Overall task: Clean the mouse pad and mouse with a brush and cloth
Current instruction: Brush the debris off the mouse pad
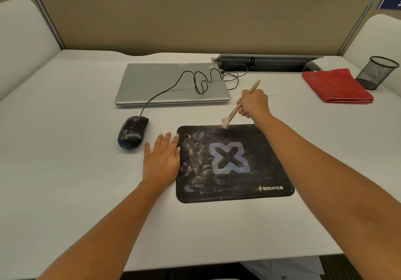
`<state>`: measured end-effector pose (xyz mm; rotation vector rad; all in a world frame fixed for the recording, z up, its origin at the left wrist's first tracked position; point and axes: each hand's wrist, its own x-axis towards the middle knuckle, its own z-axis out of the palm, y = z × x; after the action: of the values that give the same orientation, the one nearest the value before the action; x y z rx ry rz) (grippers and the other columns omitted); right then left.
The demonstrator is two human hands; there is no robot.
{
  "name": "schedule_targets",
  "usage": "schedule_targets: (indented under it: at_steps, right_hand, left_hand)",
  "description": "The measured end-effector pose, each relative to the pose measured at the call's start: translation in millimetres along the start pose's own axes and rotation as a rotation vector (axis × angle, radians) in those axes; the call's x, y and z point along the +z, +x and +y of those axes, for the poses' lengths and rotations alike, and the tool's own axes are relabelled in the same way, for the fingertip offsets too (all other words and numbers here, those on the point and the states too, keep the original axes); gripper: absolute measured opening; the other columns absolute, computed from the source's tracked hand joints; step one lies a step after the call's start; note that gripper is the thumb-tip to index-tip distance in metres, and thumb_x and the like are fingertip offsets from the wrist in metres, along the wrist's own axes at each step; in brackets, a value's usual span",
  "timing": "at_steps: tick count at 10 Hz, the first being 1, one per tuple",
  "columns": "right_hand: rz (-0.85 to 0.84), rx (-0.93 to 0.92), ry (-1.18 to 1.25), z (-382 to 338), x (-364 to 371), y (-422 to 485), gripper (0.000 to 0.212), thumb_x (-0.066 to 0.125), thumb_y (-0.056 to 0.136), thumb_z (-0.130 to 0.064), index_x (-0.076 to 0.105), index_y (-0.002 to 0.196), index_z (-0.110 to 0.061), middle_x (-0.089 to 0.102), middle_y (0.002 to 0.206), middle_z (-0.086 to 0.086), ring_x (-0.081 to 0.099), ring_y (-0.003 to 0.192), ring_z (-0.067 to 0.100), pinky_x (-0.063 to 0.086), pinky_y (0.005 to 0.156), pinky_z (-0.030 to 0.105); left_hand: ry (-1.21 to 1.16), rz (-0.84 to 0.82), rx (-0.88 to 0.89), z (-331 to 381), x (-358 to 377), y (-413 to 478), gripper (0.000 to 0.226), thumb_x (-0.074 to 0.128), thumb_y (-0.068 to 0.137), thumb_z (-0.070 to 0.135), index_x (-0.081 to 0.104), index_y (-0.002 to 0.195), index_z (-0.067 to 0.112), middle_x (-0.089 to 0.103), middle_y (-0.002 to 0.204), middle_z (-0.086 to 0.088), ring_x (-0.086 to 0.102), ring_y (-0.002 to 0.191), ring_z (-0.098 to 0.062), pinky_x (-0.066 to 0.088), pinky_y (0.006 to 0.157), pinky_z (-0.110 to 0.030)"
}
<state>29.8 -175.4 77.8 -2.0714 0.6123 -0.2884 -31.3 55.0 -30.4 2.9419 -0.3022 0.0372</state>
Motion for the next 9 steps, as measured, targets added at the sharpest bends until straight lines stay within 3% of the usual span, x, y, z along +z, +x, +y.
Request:
schedule_targets:
  at_steps: [1, 2, 3, 4, 6, 7, 9]
  right_hand:
    - [0.011, -0.033, -0.044, 5.4, 5.2, 0.5, 0.036, 0.035, 0.099, -0.025, 0.06, 0.1, 0.001, 0.058, 0.082, 0.008, 0.053, 0.052, 0.011, 0.043, 0.047, 0.014]
    - [-0.125, -0.098, -0.094, 10.7, 18.8, -11.3, 0.036, 0.036, 0.099, -0.026, 0.061, 0.092, 0.0, 0.058, 0.079, 0.006, 0.051, 0.053, 0.009, 0.045, 0.051, 0.017]
    - [-0.3, -0.143, -0.142, 5.7, 19.4, -21.7, 0.039, 0.036, 0.098, -0.021, 0.058, 0.07, -0.004, 0.057, 0.063, 0.005, 0.049, 0.041, 0.008, 0.043, 0.043, 0.016]
    - [-0.575, -0.097, -0.236, -2.9, 11.4, -27.8, 0.042, 0.034, 0.096, -0.019, 0.059, 0.066, -0.003, 0.056, 0.05, 0.007, 0.044, 0.031, 0.007, 0.034, 0.032, 0.013]
    - [-0.224, -0.121, -0.06, -10.9, 17.3, -16.9, 0.036, 0.036, 0.099, -0.026, 0.061, 0.098, 0.001, 0.059, 0.072, 0.007, 0.051, 0.048, 0.01, 0.04, 0.037, 0.011]
    - [-0.272, -0.133, -0.055, -1.5, 26.6, -18.3, 0.038, 0.036, 0.099, -0.029, 0.062, 0.099, 0.0, 0.058, 0.07, 0.005, 0.053, 0.05, 0.009, 0.044, 0.042, 0.01]
    - [-0.522, -0.167, -0.122, 2.8, 22.0, -29.6, 0.042, 0.034, 0.099, -0.021, 0.064, 0.079, 0.0, 0.056, 0.051, 0.006, 0.047, 0.031, 0.005, 0.037, 0.034, 0.012]
  left_hand:
    - [0.005, 0.003, -0.001, -0.1, 0.5, -0.2, 0.051, 0.013, 0.099, 0.04, 0.009, 0.148, 0.027, 0.009, 0.157, 0.002, 0.003, 0.145, -0.018, -0.001, 0.116, -0.044]
    - [0.005, 0.006, -0.002, -0.1, 0.9, 0.0, 0.051, 0.013, 0.099, 0.039, 0.01, 0.148, 0.027, 0.01, 0.157, 0.002, 0.004, 0.145, -0.018, 0.0, 0.116, -0.044]
    - [0.012, 0.005, 0.002, 0.1, 1.1, 0.1, 0.051, 0.013, 0.099, 0.039, 0.01, 0.148, 0.027, 0.01, 0.157, 0.002, 0.003, 0.145, -0.018, 0.0, 0.116, -0.044]
    - [0.01, 0.004, -0.001, -0.7, 1.4, 0.4, 0.051, 0.014, 0.099, 0.04, 0.01, 0.148, 0.027, 0.01, 0.157, 0.002, 0.004, 0.145, -0.018, 0.001, 0.116, -0.044]
    - [-0.005, 0.004, 0.001, -0.4, 0.8, 0.2, 0.051, 0.013, 0.099, 0.04, 0.01, 0.148, 0.027, 0.01, 0.157, 0.002, 0.004, 0.145, -0.018, 0.001, 0.116, -0.044]
    - [-0.009, 0.002, -0.001, -0.5, 0.5, -0.5, 0.051, 0.013, 0.099, 0.04, 0.011, 0.148, 0.027, 0.01, 0.157, 0.002, 0.004, 0.145, -0.018, 0.0, 0.116, -0.044]
    - [-0.001, -0.001, 0.002, -0.1, -0.6, -0.3, 0.051, 0.013, 0.099, 0.04, 0.01, 0.148, 0.026, 0.01, 0.157, 0.002, 0.004, 0.145, -0.018, 0.001, 0.116, -0.044]
